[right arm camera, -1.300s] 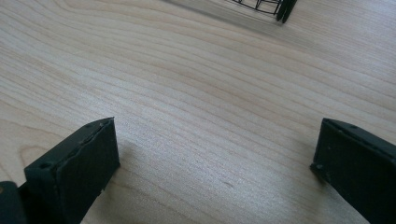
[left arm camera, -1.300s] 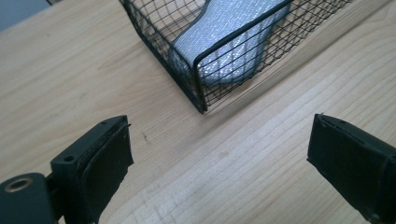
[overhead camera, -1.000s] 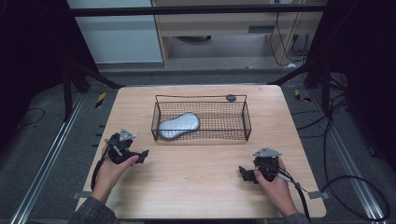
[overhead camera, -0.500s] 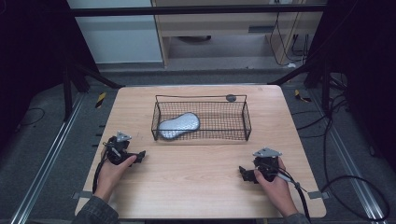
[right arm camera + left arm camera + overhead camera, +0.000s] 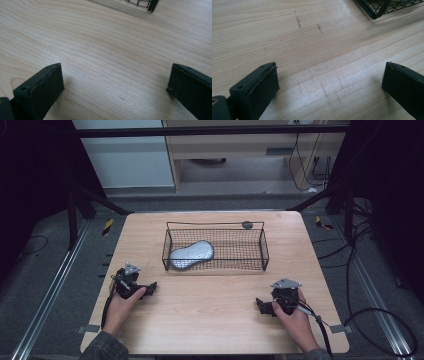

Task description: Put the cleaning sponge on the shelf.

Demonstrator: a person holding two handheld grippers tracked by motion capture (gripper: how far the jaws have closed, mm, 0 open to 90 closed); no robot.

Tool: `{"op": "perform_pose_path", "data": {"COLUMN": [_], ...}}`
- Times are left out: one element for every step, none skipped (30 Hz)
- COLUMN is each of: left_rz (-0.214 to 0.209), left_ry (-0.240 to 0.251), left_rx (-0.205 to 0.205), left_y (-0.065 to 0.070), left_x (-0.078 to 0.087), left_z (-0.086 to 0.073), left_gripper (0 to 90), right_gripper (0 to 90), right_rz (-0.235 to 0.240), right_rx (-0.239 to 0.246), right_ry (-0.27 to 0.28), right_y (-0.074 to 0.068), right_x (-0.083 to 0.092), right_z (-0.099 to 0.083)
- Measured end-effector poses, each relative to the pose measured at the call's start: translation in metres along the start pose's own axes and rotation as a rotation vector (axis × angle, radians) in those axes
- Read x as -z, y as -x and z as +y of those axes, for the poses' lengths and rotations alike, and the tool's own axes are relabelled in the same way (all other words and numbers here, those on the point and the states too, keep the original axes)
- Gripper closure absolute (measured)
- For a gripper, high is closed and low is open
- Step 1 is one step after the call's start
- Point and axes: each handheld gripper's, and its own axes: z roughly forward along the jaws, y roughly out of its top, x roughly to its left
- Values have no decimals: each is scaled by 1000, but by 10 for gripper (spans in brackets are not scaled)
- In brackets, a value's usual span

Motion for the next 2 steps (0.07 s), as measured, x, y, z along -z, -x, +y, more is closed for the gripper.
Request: {"op": "perform_pose_path", "data": {"left_rz": [1, 1], "left_ry": [0, 0], "left_rx": [1, 1], "left_y": [0, 0], "left_x": [0, 0], "left_z": [0, 0], "left_gripper": [0, 0], "right_gripper": [4, 4], "right_rz": [0, 0], "right_rx": [-1, -1], "right_ry": [0, 0], "right_y": [0, 0], "right_x": [0, 0], "right_z": [0, 0]}}
